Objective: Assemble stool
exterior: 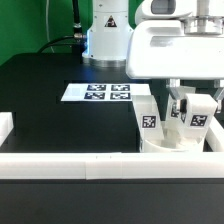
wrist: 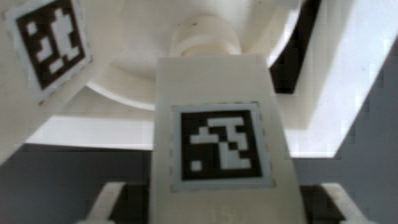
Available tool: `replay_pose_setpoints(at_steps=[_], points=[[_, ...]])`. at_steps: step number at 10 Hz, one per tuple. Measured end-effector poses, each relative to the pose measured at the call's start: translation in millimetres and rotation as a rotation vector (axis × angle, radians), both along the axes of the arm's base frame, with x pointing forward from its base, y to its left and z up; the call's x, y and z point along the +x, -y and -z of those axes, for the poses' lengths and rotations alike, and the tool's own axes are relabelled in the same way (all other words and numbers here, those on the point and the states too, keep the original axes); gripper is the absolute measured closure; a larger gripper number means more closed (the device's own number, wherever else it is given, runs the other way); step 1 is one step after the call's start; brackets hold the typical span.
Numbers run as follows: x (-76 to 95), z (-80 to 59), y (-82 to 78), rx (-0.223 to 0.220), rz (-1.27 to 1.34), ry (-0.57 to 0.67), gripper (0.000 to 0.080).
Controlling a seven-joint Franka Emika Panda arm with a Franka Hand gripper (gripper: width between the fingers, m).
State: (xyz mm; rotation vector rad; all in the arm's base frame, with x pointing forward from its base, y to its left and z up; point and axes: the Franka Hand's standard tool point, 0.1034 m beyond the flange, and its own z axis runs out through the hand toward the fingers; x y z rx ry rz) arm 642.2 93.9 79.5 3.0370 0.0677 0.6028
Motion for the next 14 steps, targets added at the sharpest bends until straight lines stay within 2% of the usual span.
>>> replay_pose_setpoints(at_steps=[8, 9, 10, 12, 14], points=[[3.7, -0.2, 0.0, -0.005, -0.006, 0.064, 0.0462], [3.8, -0.3, 0.2, -0.005, -0.006, 0.064, 0.0272], [5.3, -3.8, 0.8, -0.004, -0.006, 0.063, 0.0188], [8.5, -13.0, 2.8, -0.004, -0.013, 0.059, 0.0158], [12.1, -28.0, 10.0, -0.001, -0.017, 0.044, 0.0152]])
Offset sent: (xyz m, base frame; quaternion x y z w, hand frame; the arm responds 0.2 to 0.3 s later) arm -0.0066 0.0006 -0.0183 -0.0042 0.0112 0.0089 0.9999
